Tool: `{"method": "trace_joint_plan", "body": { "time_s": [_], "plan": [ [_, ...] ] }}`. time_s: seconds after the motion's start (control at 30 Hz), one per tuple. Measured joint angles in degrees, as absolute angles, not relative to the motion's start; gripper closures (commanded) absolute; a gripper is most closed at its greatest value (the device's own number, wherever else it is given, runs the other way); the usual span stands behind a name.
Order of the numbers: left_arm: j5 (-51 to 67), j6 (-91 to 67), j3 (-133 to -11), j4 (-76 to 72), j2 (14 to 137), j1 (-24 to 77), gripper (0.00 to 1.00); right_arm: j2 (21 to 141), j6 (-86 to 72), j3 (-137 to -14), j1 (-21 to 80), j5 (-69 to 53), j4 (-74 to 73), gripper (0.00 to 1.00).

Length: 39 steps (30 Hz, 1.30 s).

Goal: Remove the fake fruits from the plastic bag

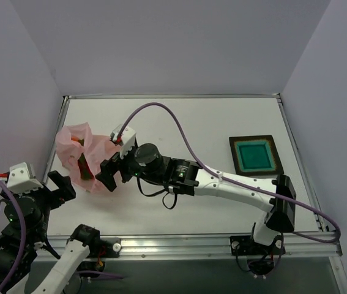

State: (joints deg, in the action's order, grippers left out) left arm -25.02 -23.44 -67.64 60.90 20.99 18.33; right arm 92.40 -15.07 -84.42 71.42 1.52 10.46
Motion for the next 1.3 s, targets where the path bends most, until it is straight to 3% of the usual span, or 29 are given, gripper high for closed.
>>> {"method": "trace_joint_plan", "body": {
  "time_s": [0.13, 0.3, 0.4, 0.43, 0.53, 0.57, 0.83, 1.2, 1.3],
  "plan": [
    [-27.1, -24.7, -66.7, 60.4, 21.0, 18.3, 0.06, 99.3, -13.4, -90.3, 72.1, 1.1, 9.3, 0.00],
    [-26.8, -26.6, -64.4, 58.3, 22.8, 18.3, 0.06, 105.5, -10.9, -94.0, 72.1, 3.4, 8.9, 0.16],
    [-24.8, -28.1, -62.7, 55.4, 25.2, 18.3, 0.06, 107.9, -8.7, -94.1, 71.3, 5.8, 9.1, 0.50],
    [-23.8, -28.8, -61.9, 54.0, 26.0, 18.3, 0.06, 108.6, -8.2, -94.1, 70.6, 6.0, 9.6, 0.71],
    [-22.2, -29.7, -60.6, 50.9, 29.4, 18.3, 0.06, 111.0, -8.0, -94.1, 67.0, 5.6, 12.0, 0.96],
    [-21.8, -29.9, -60.1, 49.7, 30.8, 18.3, 0.06, 111.9, -8.2, -93.9, 65.3, 5.3, 13.4, 0.99],
    [-21.2, -30.9, -57.4, 41.4, 45.0, 17.8, 0.06, 113.1, -11.3, -82.4, 53.8, 5.1, 25.3, 1.00],
    [-23.4, -34.3, -55.8, 33.0, 63.5, 16.9, 0.02, 107.8, -15.6, -68.2, 51.0, -0.1, 34.0, 1.00],
    [-24.3, -35.7, -55.0, 31.9, 65.0, 17.1, 0.15, 103.5, -17.3, -63.2, 49.5, -1.0, 36.2, 1.00]
  ]
}}
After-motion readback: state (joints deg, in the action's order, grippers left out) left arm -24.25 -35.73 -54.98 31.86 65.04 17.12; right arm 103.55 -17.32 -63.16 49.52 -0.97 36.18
